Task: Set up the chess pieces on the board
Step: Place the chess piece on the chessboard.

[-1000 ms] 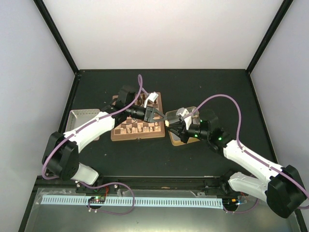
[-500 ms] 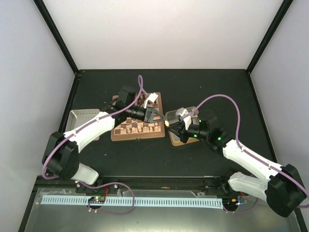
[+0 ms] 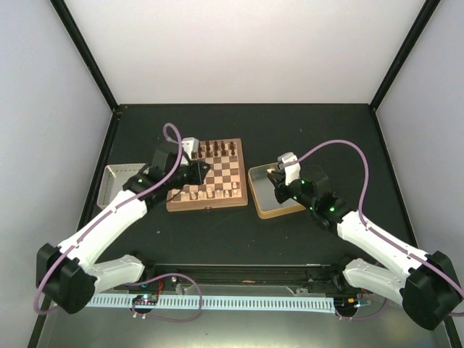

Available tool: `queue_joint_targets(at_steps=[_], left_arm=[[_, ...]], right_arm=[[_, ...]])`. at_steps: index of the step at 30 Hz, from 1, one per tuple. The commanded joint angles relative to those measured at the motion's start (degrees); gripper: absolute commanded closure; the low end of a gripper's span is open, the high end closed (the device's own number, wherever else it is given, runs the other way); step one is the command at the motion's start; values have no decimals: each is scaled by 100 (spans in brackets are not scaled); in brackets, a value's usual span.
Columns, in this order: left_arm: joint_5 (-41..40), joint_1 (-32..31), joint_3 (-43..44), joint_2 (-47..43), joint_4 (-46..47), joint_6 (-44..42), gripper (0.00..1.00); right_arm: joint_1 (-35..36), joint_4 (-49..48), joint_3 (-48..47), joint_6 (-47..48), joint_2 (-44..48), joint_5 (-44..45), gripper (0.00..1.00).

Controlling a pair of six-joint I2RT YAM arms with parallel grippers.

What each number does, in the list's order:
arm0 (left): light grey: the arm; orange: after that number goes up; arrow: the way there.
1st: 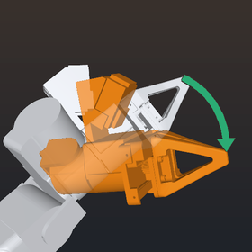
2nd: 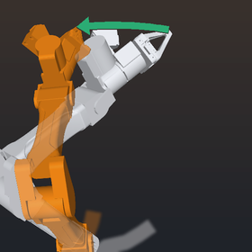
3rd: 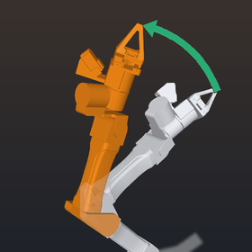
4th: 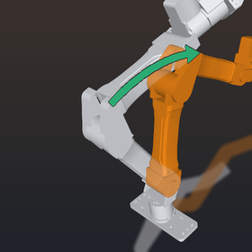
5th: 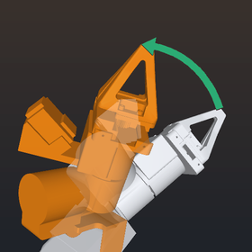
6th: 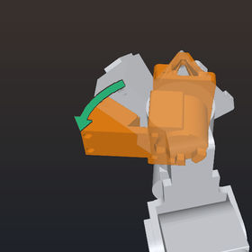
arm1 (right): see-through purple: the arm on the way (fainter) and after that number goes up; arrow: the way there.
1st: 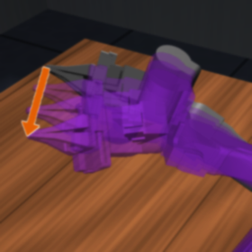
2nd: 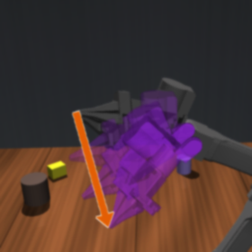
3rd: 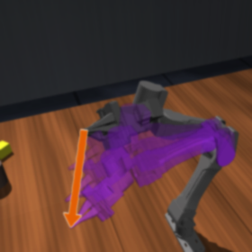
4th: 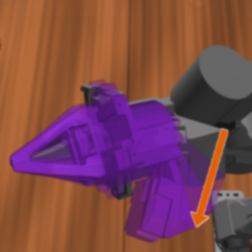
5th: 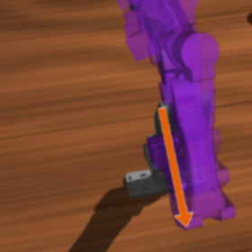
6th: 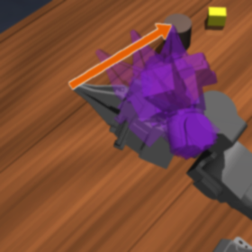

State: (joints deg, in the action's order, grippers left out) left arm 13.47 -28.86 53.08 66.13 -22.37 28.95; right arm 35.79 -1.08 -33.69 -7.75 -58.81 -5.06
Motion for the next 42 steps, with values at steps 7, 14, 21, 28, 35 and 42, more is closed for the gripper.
queue_joint_targets(at_steps=[7, 14, 21, 28, 35, 42], left_arm=[[-3701, 214, -1892, -1606, -490, 1234, 98], [-3352, 566, -2543, -1699, 41, 1441, 98], [-2655, 955, -2703, -1010, 727, 1322, 99], [-2259, 1067, -2646, -629, 836, 1256, 98], [-2289, 1071, -2672, -343, 909, 1149, 98], [-2297, 1067, -2689, -199, 1067, 1097, 96]], right_arm=[[1, -207, 51, -112, 107, 265, 92], [4, -225, 56, -123, 100, 207, 92], [4, -217, 80, -102, 129, 253, 92], [6, -175, 56, -70, 142, 274, 92], [5, -60, -52, -67, 129, 242, 92], [2, -70, -50, -67, 121, 225, 92]])
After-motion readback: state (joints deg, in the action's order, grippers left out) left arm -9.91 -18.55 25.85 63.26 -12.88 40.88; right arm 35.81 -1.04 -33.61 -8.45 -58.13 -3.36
